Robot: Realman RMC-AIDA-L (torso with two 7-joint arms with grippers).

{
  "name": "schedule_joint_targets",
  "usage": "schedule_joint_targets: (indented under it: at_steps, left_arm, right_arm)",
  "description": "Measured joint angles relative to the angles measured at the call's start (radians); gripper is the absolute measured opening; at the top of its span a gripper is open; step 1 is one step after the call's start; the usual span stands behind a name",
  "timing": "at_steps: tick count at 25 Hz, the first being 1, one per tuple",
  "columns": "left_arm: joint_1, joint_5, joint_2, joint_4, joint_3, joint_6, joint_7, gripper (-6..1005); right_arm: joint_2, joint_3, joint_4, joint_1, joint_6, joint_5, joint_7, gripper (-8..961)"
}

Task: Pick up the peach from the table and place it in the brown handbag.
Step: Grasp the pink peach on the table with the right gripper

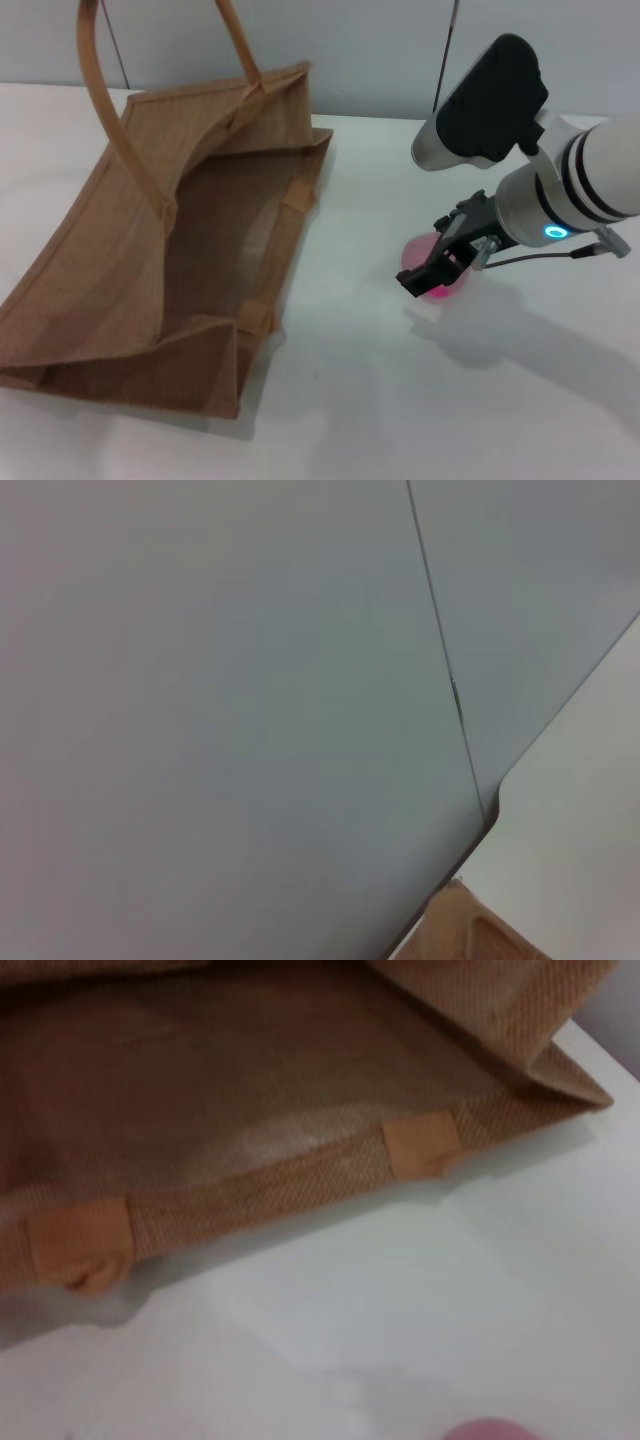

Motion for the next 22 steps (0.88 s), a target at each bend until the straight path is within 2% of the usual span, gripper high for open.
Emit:
schedule_joint_targets:
  at_steps: [12, 22]
  left_arm:
    - [-0.005, 0.0, 0.0, 0.003, 0.01, -0.001, 0.0, 108]
    - [-0.006, 0.022, -0.001, 0.001, 0.012, -0.001, 0.004, 108]
  right_arm:
    - [0.0, -0.01, 0.098, 0.009, -0.051, -0.005, -0.005, 891]
    - [0.0, -0.011, 0.029, 0.014, -0.04, -0.006, 0.002, 891]
